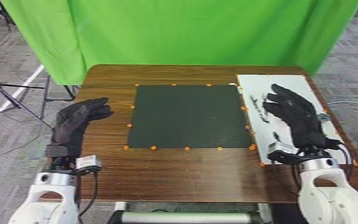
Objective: Arrange flowers
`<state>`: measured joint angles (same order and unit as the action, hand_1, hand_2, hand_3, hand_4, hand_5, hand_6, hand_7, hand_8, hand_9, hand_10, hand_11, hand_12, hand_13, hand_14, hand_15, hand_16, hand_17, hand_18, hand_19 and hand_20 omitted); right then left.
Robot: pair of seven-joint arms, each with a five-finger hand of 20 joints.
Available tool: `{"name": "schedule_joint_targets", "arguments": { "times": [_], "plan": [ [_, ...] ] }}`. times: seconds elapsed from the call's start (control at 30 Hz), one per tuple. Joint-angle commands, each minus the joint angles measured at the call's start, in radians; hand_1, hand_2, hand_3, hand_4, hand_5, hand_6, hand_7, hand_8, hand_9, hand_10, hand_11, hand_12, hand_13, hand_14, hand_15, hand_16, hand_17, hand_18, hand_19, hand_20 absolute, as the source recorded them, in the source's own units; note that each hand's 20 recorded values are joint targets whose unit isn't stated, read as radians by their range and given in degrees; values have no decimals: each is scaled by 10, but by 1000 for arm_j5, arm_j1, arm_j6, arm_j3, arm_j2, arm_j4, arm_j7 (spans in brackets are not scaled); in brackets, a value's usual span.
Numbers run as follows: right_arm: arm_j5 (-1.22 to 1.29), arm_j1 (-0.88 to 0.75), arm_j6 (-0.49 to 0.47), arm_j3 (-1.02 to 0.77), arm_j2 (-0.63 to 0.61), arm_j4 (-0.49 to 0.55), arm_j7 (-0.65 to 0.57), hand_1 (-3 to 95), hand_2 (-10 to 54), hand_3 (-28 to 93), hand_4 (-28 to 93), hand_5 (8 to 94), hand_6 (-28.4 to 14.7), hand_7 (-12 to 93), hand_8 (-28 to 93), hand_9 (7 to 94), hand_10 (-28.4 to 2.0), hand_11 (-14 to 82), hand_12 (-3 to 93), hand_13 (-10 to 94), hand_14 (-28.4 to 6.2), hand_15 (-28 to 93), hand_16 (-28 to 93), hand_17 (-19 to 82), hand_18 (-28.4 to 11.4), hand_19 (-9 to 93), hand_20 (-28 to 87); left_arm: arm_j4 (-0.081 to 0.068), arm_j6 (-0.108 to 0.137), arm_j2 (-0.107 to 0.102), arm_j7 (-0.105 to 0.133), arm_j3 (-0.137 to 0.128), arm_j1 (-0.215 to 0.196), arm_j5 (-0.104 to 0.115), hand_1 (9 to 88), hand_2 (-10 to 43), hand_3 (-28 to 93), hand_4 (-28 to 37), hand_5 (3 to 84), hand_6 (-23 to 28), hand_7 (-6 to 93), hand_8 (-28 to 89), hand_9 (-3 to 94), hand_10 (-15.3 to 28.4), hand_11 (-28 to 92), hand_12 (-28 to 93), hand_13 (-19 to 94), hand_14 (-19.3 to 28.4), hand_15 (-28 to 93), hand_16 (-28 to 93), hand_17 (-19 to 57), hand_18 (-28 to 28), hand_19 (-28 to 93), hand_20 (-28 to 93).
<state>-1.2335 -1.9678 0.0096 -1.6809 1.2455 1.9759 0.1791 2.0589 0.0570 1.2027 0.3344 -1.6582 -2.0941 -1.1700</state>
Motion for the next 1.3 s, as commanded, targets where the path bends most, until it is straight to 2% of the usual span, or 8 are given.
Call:
{"name": "schedule_joint_targets", "arguments": {
  "times": [0.03, 0.17, 0.27, 0.47, 0.7, 0.9, 1.03, 1.3],
  "plan": [
    [71, -2, 349, 100, -25, 35, -9, 223, -51, 689, -184, 505, -25, 158, -69, 522, -146, 73, 196, 438, -162, 132, 265, 216, -151, 149, 380, -5, -19, -2, -19, -1, 3, -11, 295, -7, 600, -167, 550, 53, 165, -57, 551, 168, 247, 137, 450, 213, 353, -5, 102, 145, 172, 207],
    [60, -9, 333, 91, -37, 39, -6, 226, -62, 697, -178, 510, -26, 168, -73, 531, -147, 77, 200, 446, -160, 135, 269, 218, -148, 161, 386, -4, -8, -4, -18, -5, -2, 1, 294, -10, 603, -165, 550, 53, 165, -57, 549, 170, 246, 137, 448, 212, 353, -5, 101, 145, 171, 207],
    [31, -13, 349, 97, -53, 52, -18, 231, -73, 703, -177, 510, -26, 171, -75, 530, -145, 77, 201, 450, -157, 135, 270, 222, -147, 185, 401, 1, -18, -6, -9, -11, 3, -15, 296, -9, 601, -166, 549, 54, 164, -56, 549, 170, 246, 137, 448, 213, 353, -6, 101, 145, 172, 207],
    [-91, -54, 418, 99, -104, 112, -116, 267, -93, 698, -173, 516, -31, 171, -74, 553, -151, 108, 206, 534, -146, 166, 293, 242, -171, 423, 481, 15, -1, -3, -23, -40, -19, -19, 296, -10, 601, -166, 550, 55, 161, -56, 549, 170, 246, 137, 448, 213, 354, -6, 101, 146, 178, 209],
    [-242, -69, 576, 113, -218, 168, -271, 349, -95, 674, -179, 559, -27, 218, -75, 623, -156, 218, 252, 628, -138, 524, 308, 325, -195, 743, 596, 25, -6, -16, -32, -53, -24, -51, 298, -10, 600, -166, 550, 55, 161, -55, 550, 170, 246, 137, 449, 214, 357, -6, 103, 147, 191, 215],
    [-589, -107, 638, 148, -276, 194, -463, 396, -95, 642, -195, 593, -26, 291, -73, 620, -149, 368, 368, 691, -97, 734, 357, 478, -166, 921, 613, 34, -7, -16, -45, -61, -35, -62, 298, -11, 600, -166, 553, 56, 155, -58, 550, 172, 245, 137, 450, 214, 358, -6, 105, 148, 198, 217],
    [-740, -125, 614, 170, -296, 206, -586, 431, -95, 633, -206, 603, -22, 339, -76, 616, -142, 444, 418, 744, -76, 759, 367, 551, -147, 932, 664, 35, -26, -28, -59, -70, -30, -86, 299, -10, 598, -166, 552, 57, 154, -57, 550, 172, 243, 137, 453, 216, 360, -5, 106, 149, 200, 218],
    [-904, -92, 434, 204, -311, 225, -803, 474, -95, 581, -189, 610, -23, 362, 134, 671, -131, 488, 438, 787, -60, 765, 378, 605, -140, 932, 704, 36, -40, -49, -71, -75, -22, -74, 299, -11, 596, -167, 549, 57, 151, -55, 549, 174, 239, 138, 454, 217, 360, -6, 107, 149, 206, 220]
  ]
}}
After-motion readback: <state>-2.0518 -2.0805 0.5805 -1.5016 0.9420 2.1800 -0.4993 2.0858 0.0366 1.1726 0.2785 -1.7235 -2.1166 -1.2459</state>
